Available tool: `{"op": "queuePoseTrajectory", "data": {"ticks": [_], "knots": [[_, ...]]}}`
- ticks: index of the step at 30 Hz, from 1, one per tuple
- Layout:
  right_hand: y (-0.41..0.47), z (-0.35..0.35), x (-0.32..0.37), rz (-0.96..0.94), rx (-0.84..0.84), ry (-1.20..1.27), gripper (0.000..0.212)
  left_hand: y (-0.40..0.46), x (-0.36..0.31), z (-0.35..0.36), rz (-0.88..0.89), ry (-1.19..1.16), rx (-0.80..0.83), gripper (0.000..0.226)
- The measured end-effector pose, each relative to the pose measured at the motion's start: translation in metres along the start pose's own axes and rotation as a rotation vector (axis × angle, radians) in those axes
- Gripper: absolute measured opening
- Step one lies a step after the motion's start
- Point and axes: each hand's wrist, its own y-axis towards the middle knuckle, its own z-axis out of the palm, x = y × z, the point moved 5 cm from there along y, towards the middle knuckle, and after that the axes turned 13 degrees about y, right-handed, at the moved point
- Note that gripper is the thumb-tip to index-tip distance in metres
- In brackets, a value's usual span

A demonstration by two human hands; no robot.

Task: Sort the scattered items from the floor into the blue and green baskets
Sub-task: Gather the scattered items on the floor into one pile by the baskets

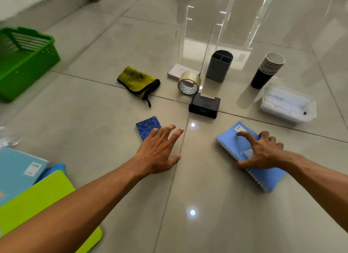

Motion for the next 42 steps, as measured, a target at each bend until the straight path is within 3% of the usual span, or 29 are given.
{"op": "queuePoseTrajectory", "data": {"ticks": [3, 6, 8, 11, 15, 17, 20, 24, 31, 35, 38, 42], "knots": [[-0.016, 0.001, 0.031, -0.007, 0.001, 0.242, 0.090, -0.014, 0.001, -0.004, -0.117, -0.244, 0.079, 0.069], [-0.037, 0.011, 0.071, -0.058, 0.015, 0.496, 0.090, -0.025, -0.011, 0.005, -0.434, -0.936, 0.329, 0.060], [-0.053, 0.026, 0.098, -0.094, 0.041, 0.542, 0.091, -0.031, -0.028, 0.006, -0.528, -1.235, 0.422, 0.065], [-0.070, 0.045, 0.136, -0.129, -0.021, 0.454, 0.093, -0.039, -0.035, 0.005, -0.645, -1.441, 0.392, 0.066], [-0.081, 0.052, 0.173, -0.201, -0.120, 0.333, 0.096, -0.055, -0.012, 0.005, -0.791, -1.659, 0.198, 0.043], [-0.086, 0.054, 0.191, -0.290, -0.118, 0.236, 0.099, -0.067, 0.004, 0.005, -0.822, -1.578, 0.109, 0.034], [-0.095, 0.059, 0.218, -0.367, -0.049, 0.285, 0.108, -0.092, 0.034, 0.002, -0.914, -1.389, 0.008, 0.029], [-0.108, 0.069, 0.256, -0.523, 0.033, 0.337, 0.115, -0.136, 0.090, -0.007, -0.958, -1.384, -0.085, 0.013], [-0.131, 0.088, 0.314, -0.728, -0.034, -0.027, 0.105, -0.267, 0.225, 0.013, -1.279, -1.230, -0.099, 0.011], [-0.128, 0.089, 0.335, -0.797, -0.129, -0.216, 0.103, -0.332, 0.265, 0.037, -1.380, -1.025, -0.023, 0.028], [-0.128, 0.085, 0.347, -0.783, -0.150, -0.290, 0.102, -0.357, 0.274, 0.040, -1.425, -0.639, 0.126, 0.049], [-0.134, 0.078, 0.362, -0.733, -0.142, -0.299, 0.102, -0.354, 0.269, 0.026, -1.199, -0.165, 0.248, 0.070]]}}
